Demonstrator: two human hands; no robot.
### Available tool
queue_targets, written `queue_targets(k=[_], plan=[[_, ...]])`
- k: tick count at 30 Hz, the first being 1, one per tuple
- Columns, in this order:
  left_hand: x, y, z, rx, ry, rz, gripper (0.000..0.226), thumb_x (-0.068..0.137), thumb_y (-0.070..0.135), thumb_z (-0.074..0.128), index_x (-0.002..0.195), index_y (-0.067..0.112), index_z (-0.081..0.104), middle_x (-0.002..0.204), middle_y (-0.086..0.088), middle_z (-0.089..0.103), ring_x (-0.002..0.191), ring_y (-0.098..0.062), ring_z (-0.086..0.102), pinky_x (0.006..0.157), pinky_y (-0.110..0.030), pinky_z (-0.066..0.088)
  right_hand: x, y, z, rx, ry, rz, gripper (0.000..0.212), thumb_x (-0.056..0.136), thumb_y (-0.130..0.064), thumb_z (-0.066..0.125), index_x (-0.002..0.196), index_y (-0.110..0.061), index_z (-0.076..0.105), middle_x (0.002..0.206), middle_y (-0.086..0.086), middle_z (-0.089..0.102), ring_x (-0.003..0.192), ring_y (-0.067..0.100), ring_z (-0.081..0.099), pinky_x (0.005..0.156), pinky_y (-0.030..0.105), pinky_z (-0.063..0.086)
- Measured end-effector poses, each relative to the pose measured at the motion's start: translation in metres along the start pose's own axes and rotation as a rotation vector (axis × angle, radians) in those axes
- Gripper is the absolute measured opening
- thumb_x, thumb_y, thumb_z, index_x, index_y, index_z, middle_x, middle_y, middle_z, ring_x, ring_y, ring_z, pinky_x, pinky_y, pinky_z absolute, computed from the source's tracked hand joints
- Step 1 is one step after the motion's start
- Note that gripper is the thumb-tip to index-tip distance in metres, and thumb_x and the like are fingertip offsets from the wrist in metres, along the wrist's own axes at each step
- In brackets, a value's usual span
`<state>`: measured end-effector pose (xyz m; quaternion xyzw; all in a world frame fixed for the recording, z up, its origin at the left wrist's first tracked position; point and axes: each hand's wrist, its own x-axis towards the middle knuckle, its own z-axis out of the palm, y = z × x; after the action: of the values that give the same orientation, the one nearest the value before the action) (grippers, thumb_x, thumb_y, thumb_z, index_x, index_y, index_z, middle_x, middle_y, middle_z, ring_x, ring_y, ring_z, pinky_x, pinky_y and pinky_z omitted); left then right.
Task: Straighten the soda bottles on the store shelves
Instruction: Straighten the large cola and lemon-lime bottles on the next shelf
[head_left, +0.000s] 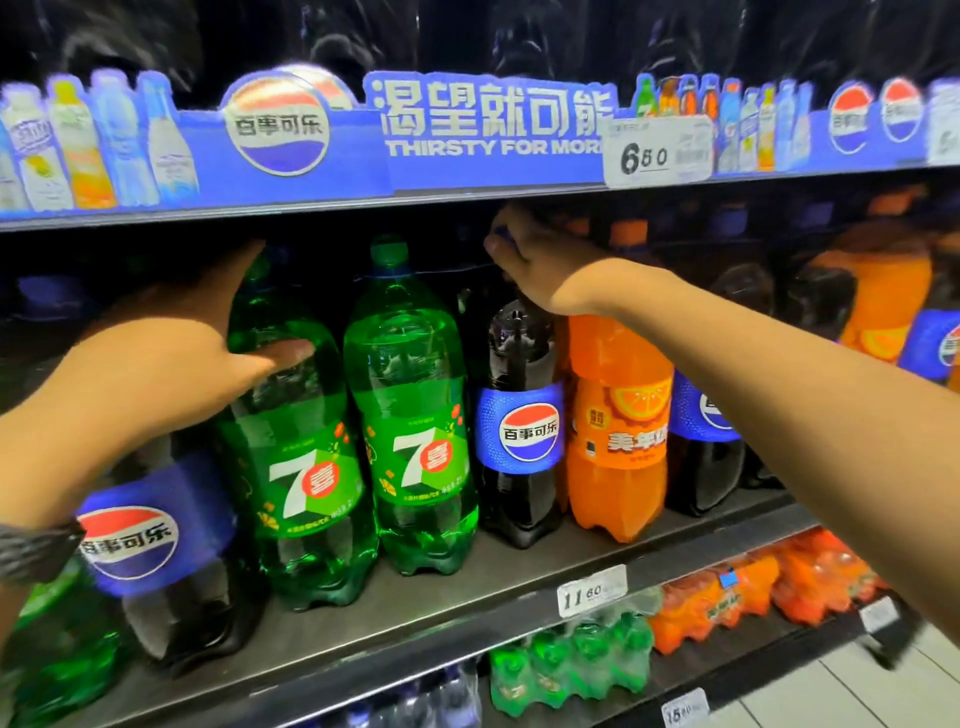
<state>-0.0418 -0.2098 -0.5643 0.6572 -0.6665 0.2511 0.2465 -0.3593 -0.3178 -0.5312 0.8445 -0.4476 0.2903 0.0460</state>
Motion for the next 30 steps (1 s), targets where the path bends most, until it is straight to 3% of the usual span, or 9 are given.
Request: queue_targets(k=[3,5,7,10,12,15,18,25,30], plan=[[0.003,-0.014,0.016,-0.013,0.075,0.061,0.094,0.063,0.091,0.035,0.144,0.056,0.004,0.144,-0.006,0.045,0.119,-0.04,0.053,0.093,-0.054,0.048,-0.002,0.0,-0.004,-0.048,-0.045,0.001,0.044,0.101,-0.043,0.029,0.135,-0.016,0.036,0.13,0.013,0.052,0.121,0.031,0.046,0.094,0.031,0.035],[0.007,-0.025,0.027,-0.071,0.077,0.049,0.095,0.063,0.09,0.04,0.145,0.054,0.011,0.144,-0.001,0.044,0.122,-0.035,0.052,0.096,-0.054,0.047,-0.011,0.007,-0.014,-0.163,0.053,-0.071,0.048,0.099,-0.048,0.031,0.136,-0.02,0.04,0.137,0.011,0.047,0.125,0.031,0.043,0.091,0.03,0.034],[0.01,-0.034,0.039,-0.137,0.091,0.027,0.096,0.061,0.089,0.046,0.145,0.053,0.018,0.146,0.006,0.039,0.129,-0.029,0.045,0.102,-0.053,0.042,-0.022,0.019,-0.029,-0.327,0.199,-0.183,0.046,0.097,-0.049,0.034,0.13,-0.021,0.048,0.135,0.012,0.049,0.122,0.034,0.045,0.092,0.035,0.041],[0.021,-0.029,0.049,-0.137,0.166,0.009,0.087,0.062,0.088,0.049,0.139,0.06,0.02,0.144,0.008,0.039,0.127,-0.029,0.045,0.102,-0.05,0.04,-0.03,0.046,-0.041,-0.369,0.132,-0.08,0.054,0.094,-0.05,0.04,0.137,-0.017,0.041,0.142,0.012,0.043,0.129,0.034,0.039,0.102,0.043,0.038],[0.028,-0.017,0.055,-0.028,0.244,0.003,0.075,0.068,0.087,0.045,0.135,0.062,0.021,0.138,0.001,0.044,0.118,-0.033,0.049,0.097,-0.05,0.044,-0.034,0.055,-0.034,-0.357,0.097,0.011,0.054,0.094,-0.049,0.042,0.136,-0.015,0.043,0.139,0.012,0.043,0.127,0.034,0.039,0.103,0.041,0.036],[0.033,-0.002,0.064,0.141,0.33,0.006,0.065,0.079,0.082,0.034,0.128,0.039,0.04,0.124,-0.007,0.047,0.109,-0.037,0.049,0.092,-0.051,0.046,-0.039,0.056,-0.017,-0.41,0.239,-0.037,0.04,0.096,-0.035,0.041,0.126,-0.012,0.053,0.127,0.015,0.049,0.12,0.035,0.042,0.101,0.04,0.034],[0.029,0.004,0.072,0.123,0.328,-0.006,0.057,0.084,0.076,0.025,0.11,0.029,0.045,0.112,-0.012,0.056,0.109,-0.036,0.049,0.098,-0.048,0.04,-0.042,0.055,-0.015,-0.336,0.347,-0.044,0.032,0.092,-0.022,0.043,0.113,-0.006,0.06,0.113,0.019,0.054,0.11,0.037,0.047,0.096,0.039,0.036],[0.023,0.018,0.058,0.096,0.375,0.062,0.051,0.084,0.07,0.03,0.099,0.023,0.046,0.123,-0.015,0.038,0.114,-0.038,0.044,0.098,-0.05,0.042,-0.047,0.056,-0.017,-0.42,0.301,-0.107,0.032,0.094,-0.024,0.041,0.11,-0.006,0.063,0.112,0.018,0.054,0.107,0.038,0.046,0.097,0.038,0.033],[0.02,0.026,0.047,0.092,0.316,0.032,0.047,0.081,0.067,0.035,0.098,0.025,0.043,0.127,-0.02,0.039,0.119,-0.041,0.041,0.102,-0.054,0.038,-0.044,0.052,-0.018,-0.23,0.262,-0.005,0.028,0.091,-0.028,0.05,0.106,-0.011,0.066,0.117,0.017,0.051,0.112,0.037,0.045,0.097,0.039,0.036]])
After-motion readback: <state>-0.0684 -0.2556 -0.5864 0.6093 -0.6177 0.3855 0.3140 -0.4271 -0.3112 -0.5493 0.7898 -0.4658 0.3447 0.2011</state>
